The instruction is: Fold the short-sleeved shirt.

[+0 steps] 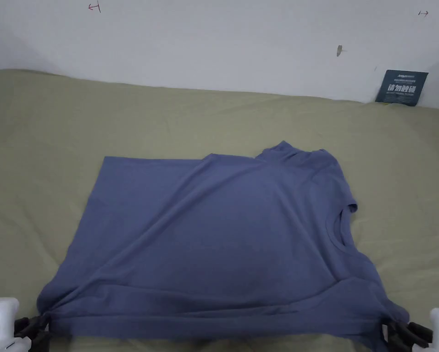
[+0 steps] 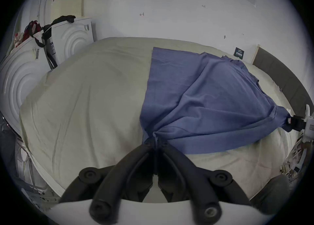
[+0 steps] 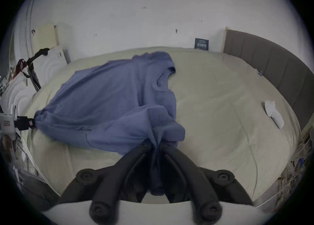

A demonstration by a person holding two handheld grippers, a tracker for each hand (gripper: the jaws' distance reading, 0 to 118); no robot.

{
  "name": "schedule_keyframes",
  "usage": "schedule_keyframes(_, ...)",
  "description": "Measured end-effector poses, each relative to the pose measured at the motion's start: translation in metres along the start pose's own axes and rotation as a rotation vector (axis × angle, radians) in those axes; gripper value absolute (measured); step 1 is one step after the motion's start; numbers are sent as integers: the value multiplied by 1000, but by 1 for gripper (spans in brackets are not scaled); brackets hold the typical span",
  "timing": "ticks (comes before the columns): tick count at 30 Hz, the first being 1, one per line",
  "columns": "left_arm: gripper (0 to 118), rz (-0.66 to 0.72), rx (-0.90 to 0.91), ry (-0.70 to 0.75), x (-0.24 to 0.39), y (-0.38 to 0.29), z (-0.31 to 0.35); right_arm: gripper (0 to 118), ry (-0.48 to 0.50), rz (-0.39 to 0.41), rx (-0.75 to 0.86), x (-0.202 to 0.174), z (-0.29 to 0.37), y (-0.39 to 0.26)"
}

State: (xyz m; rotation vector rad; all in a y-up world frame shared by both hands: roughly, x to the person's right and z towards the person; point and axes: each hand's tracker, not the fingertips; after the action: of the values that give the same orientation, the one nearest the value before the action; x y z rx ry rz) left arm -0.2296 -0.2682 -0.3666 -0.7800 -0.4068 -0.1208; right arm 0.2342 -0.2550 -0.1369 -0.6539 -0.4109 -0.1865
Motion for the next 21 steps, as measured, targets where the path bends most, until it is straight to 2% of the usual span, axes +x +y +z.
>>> schedule_keyframes(9, 2, -37, 49, -70, -7, 60, 3, 11, 46, -40, 29, 16, -19, 58)
schedule_keyframes(15, 2, -149, 28, -86, -4, 123, -34, 11, 85, 28, -8, 20, -74, 121)
schedule_keyframes(18, 2, -171, -12, -96, -1, 154, -64, 11, 77, 87, -46, 15, -110, 151)
schedule_keyframes(21, 2, -187, -42, -77, 1, 180, -94, 11, 58, 113, -85, 12, -143, 173)
